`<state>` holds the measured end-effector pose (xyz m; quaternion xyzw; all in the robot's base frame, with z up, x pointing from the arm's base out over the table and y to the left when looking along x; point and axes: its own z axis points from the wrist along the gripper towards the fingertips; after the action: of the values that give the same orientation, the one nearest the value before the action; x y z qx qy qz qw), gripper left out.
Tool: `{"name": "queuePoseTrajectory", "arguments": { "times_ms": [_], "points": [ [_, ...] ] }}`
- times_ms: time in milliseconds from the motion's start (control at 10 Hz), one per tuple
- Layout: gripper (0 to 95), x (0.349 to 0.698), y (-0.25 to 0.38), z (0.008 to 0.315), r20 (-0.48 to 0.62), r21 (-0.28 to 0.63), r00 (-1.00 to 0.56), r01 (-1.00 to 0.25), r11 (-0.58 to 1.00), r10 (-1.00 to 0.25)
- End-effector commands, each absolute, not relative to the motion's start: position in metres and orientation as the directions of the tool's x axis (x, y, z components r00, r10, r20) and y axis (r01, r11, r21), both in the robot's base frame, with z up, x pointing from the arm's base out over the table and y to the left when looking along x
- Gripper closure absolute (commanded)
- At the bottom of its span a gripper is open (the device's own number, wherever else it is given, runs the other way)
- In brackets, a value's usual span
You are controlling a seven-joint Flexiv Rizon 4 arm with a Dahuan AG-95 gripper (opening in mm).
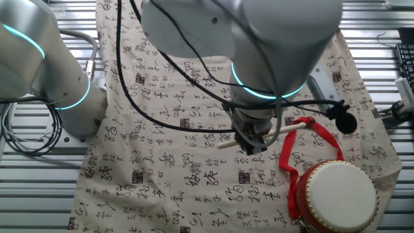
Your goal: Play the drum
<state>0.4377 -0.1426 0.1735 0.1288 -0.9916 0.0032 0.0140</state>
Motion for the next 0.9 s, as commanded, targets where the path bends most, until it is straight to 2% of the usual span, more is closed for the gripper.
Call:
{"name": "queuePoseTrajectory", "arguments": {
  "times_ms": [100, 900],
  "points": [
    [95.0, 0.4378, -0.1428, 0.1732, -0.008, -0.015, -0.998, 0.059, 0.998, 0.059],
    [95.0, 0.4378, -0.1428, 0.1732, -0.005, -0.039, -1.0, 0.019, 0.999, 0.019]
  ]
}}
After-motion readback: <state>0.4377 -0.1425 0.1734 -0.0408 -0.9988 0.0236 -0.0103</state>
